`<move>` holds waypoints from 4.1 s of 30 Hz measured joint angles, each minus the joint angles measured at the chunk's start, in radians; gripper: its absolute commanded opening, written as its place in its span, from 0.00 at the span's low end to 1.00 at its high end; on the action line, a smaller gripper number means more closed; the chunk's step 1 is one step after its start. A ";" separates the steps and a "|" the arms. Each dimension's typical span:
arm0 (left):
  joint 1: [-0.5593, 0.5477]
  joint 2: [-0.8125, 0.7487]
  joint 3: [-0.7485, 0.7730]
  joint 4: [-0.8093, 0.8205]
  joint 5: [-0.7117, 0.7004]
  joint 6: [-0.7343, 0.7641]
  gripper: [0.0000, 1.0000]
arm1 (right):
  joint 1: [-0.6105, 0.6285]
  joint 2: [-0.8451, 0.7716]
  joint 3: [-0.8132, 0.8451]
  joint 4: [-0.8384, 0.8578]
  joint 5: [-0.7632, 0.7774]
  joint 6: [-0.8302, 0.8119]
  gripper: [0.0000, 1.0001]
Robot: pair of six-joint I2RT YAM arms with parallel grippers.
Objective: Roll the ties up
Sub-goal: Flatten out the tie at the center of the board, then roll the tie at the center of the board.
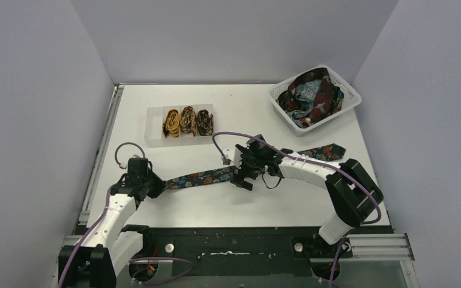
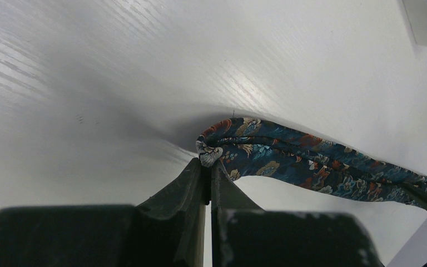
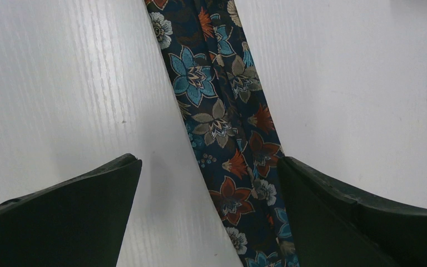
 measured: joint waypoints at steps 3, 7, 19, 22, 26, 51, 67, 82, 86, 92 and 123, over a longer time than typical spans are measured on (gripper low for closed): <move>0.021 0.001 0.000 -0.005 0.012 0.006 0.00 | 0.005 0.029 0.017 0.007 -0.018 -0.059 1.00; 0.050 0.009 0.000 -0.005 0.029 0.018 0.00 | 0.005 0.055 0.039 0.011 -0.048 -0.108 1.00; 0.109 0.030 0.021 -0.012 0.066 0.051 0.11 | -0.018 0.256 0.187 -0.028 -0.136 -0.174 0.74; 0.118 0.029 0.030 -0.013 0.073 0.061 0.22 | -0.028 0.279 0.215 -0.070 -0.176 -0.184 0.62; 0.125 0.027 0.047 -0.029 0.080 0.067 0.38 | -0.029 0.298 0.243 -0.121 -0.214 -0.201 0.52; 0.133 -0.076 0.116 -0.148 0.060 0.063 0.56 | 0.032 0.195 0.153 -0.063 -0.140 0.007 0.91; 0.145 -0.117 0.163 -0.203 0.053 0.061 0.56 | 0.208 0.430 0.399 0.027 -0.106 0.040 0.77; 0.156 -0.116 0.164 -0.219 0.053 0.064 0.56 | 0.206 0.461 0.460 -0.045 -0.177 -0.025 0.36; 0.156 -0.113 0.164 -0.217 0.057 0.063 0.56 | 0.200 0.468 0.502 -0.114 -0.203 -0.063 0.64; 0.158 -0.112 0.157 -0.209 0.068 0.056 0.56 | 0.198 0.476 0.513 -0.142 -0.202 -0.064 0.79; 0.189 -0.095 -0.073 0.007 0.157 -0.041 0.57 | 0.275 0.627 0.670 0.021 -0.187 0.094 0.74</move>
